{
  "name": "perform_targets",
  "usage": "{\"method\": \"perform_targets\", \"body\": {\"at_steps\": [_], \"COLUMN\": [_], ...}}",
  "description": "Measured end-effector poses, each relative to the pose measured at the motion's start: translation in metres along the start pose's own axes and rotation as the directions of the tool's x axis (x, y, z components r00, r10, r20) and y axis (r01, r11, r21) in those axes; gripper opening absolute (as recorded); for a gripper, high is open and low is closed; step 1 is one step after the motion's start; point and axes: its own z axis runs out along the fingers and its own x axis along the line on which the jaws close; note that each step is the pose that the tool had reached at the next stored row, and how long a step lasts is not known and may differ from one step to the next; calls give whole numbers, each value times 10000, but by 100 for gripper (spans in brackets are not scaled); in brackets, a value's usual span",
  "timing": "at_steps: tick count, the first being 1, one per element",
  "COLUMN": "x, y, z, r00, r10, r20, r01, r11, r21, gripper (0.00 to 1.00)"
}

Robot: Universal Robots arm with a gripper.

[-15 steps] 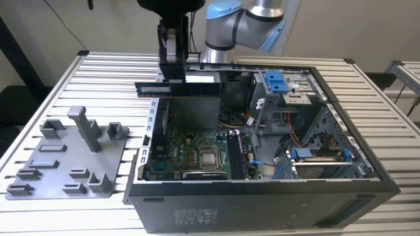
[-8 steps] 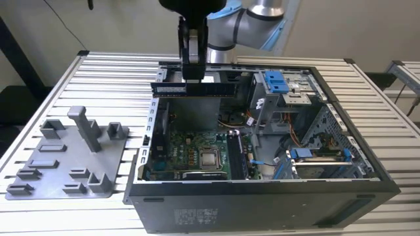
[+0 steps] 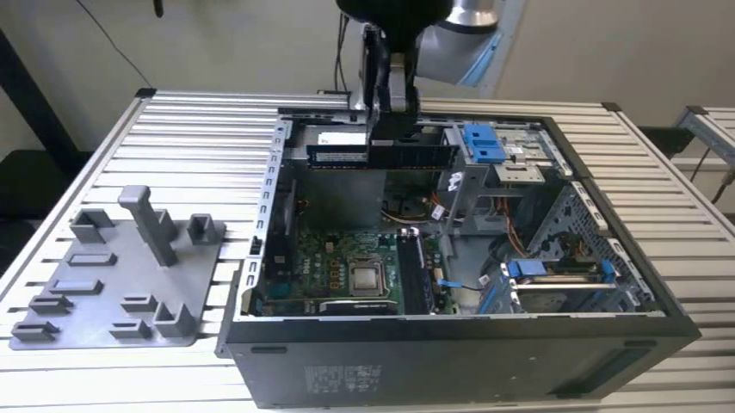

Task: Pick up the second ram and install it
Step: 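Pick up the second ram and move it above second insertion slot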

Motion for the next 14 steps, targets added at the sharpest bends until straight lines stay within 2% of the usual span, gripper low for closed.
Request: {"method": "perform_targets", "body": {"at_steps": [14], "x": [5], "y": [-637], "z": [6], "r00": [10000], "r10": [-15], "r20": [1], "r01": [15], "r11": [10000], "r21": [-24], "gripper": [14]}}
